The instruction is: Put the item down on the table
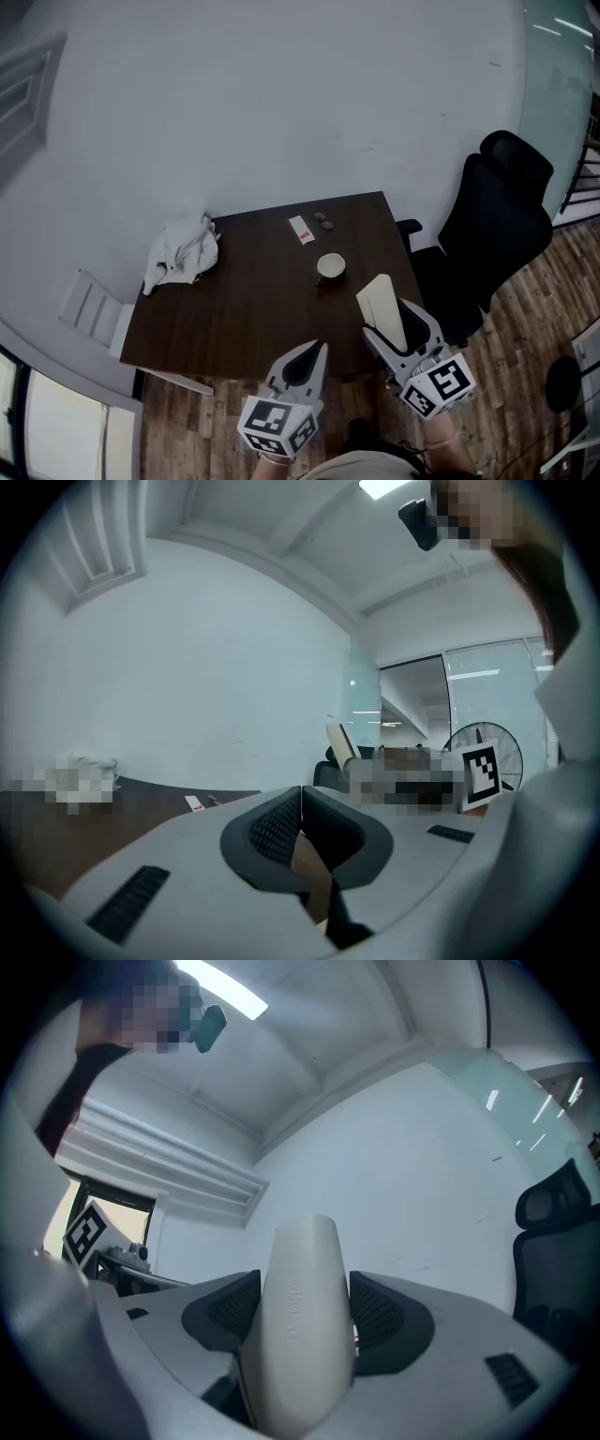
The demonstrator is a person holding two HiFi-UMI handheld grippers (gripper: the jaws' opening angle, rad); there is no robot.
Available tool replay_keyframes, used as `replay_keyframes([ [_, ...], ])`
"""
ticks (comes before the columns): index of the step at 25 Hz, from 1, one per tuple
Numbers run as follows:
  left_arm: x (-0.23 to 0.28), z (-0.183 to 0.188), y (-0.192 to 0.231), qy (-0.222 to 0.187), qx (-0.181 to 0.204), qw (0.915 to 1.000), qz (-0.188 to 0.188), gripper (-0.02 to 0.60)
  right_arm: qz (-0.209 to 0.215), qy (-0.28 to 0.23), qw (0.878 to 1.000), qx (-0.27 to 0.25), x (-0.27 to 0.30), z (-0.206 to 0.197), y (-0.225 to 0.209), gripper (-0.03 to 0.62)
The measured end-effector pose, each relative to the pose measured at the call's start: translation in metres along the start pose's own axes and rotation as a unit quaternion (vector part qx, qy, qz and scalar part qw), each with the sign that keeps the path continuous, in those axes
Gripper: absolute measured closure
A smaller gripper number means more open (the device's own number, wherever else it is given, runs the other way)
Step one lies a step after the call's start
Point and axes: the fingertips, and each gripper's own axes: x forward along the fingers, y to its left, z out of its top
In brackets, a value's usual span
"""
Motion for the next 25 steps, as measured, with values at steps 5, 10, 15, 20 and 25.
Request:
replay_keyframes([
  [5,0.025,0.0,0.01,0.0,-0.002,1.0,0.009,0.561,0.021,0.034,0.999,-0.011,0.023,-0.023,-0.016,0.292],
  [10,0.04,-0.004,0.018,0.003,-0.004,0.9999,0.015,0.561,0.037,0.067,0.997,-0.029,0.042,-0.045,-0.026,0.292],
  [15,0.048,-0.004,0.024,0.006,-0.003,0.9999,0.013,0.561,0.041,0.096,0.993,-0.051,0.056,-0.068,-0.035,0.292],
  [20,0.058,0.001,0.035,0.004,-0.003,1.0,0.005,0.561,0.042,0.126,0.988,-0.073,0.07,-0.091,-0.043,0.292],
  [25,0.066,0.009,0.05,0.003,0.003,1.0,-0.007,0.561,0.041,0.152,0.983,-0.099,0.085,-0.108,-0.047,0.292],
])
